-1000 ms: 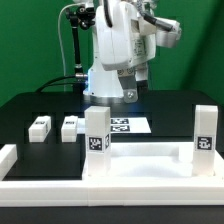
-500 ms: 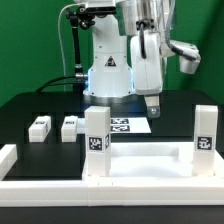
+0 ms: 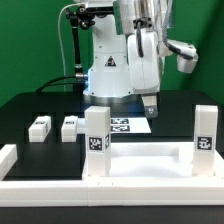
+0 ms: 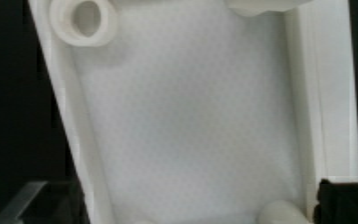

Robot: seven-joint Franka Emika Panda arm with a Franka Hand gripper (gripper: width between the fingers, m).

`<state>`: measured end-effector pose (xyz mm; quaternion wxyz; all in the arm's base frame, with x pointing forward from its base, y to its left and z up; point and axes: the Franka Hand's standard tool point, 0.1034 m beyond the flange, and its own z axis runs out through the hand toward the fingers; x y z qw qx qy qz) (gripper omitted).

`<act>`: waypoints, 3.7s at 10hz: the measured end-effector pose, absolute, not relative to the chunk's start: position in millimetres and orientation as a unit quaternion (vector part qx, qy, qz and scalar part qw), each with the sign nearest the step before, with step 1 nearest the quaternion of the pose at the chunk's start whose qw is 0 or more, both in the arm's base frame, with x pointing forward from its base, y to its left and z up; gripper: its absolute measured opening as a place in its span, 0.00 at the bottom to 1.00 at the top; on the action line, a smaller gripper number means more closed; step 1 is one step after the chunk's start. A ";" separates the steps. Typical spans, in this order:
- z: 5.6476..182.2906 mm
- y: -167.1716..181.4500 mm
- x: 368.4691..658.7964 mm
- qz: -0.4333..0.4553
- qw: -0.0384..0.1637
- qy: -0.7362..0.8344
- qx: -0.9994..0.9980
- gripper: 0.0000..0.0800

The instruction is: Assemble desk

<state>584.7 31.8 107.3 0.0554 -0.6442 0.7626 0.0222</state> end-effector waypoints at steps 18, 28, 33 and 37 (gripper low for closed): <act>8.9 44.1 519.4 0.032 -0.014 0.736 -0.676 0.34; 10.0 44.2 521.4 0.028 -0.012 0.735 -0.677 0.09; 18.2 22.4 507.1 0.027 -0.011 0.622 -0.782 0.09; 14.6 -1.1 491.9 0.024 -0.014 0.510 -0.860 0.09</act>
Offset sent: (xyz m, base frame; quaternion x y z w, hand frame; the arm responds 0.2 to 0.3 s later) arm 0.0000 0.0000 0.0000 0.0000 0.0000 0.0000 1.0000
